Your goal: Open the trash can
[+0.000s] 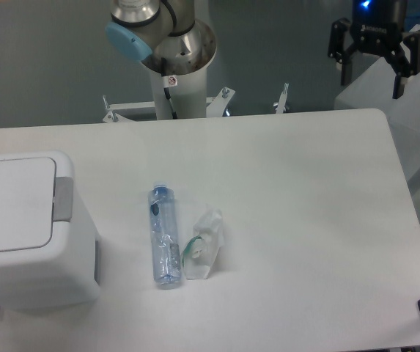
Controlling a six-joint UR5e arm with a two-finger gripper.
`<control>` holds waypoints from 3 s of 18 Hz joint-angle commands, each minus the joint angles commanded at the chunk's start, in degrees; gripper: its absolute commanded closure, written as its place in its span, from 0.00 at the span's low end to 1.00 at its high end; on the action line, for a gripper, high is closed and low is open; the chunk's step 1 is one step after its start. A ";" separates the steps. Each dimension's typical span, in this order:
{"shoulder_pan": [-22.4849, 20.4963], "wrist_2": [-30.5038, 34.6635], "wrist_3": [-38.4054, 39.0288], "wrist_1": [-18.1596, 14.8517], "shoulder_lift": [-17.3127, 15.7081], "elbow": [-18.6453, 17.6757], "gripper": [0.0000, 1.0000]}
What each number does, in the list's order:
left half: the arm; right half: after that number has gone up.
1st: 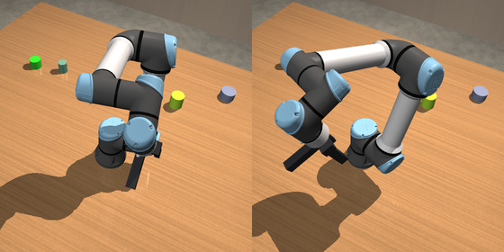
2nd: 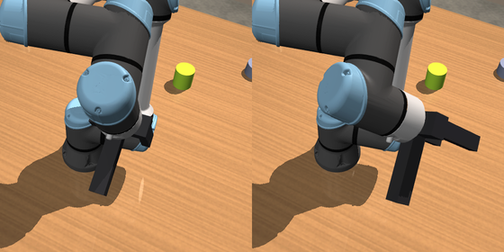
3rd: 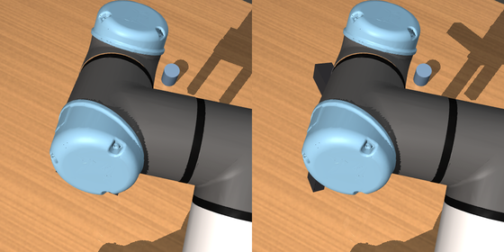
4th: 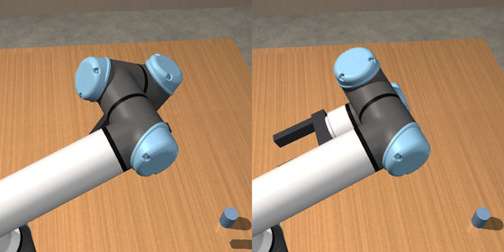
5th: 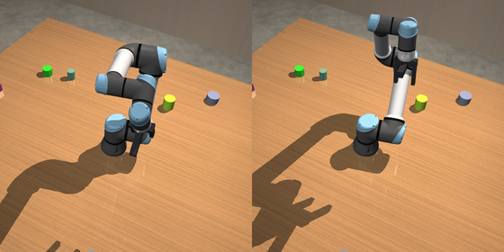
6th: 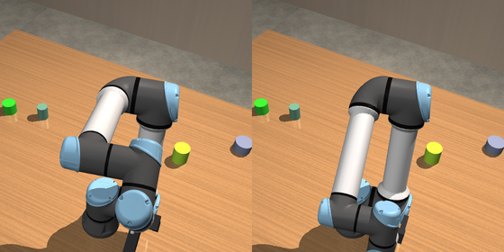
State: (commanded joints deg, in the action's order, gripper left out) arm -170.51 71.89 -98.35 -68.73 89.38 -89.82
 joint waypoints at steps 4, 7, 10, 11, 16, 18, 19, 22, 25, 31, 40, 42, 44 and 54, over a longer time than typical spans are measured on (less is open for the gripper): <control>0.00 0.00 0.09 -0.09 0.00 -0.09 0.00; 0.17 -0.17 2.70 -0.09 -0.26 -0.09 0.00; 2.97 -0.35 11.05 0.00 -0.35 0.09 0.00; 4.12 -0.35 12.90 0.17 -0.35 0.09 0.00; 9.48 -0.26 25.72 1.14 -0.70 0.44 0.00; 12.73 -0.26 32.31 1.23 -0.62 0.70 0.00; 14.31 -0.26 34.87 2.01 -0.44 0.79 0.00; 20.99 -0.18 43.91 6.76 0.87 0.79 0.00; 25.30 -0.26 53.41 10.01 2.02 0.79 0.00; 34.44 -0.26 74.85 20.12 5.89 0.79 0.00; 40.42 -0.44 90.08 20.30 7.82 0.79 0.00; 41.74 -0.35 90.44 20.30 8.26 0.27 0.00; 42.62 -0.44 90.88 20.30 8.52 -0.09 0.00; 43.42 -1.32 93.08 20.22 8.35 -2.28 0.00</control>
State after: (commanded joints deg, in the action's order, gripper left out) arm -127.09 70.58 -5.27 -48.51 97.73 -92.11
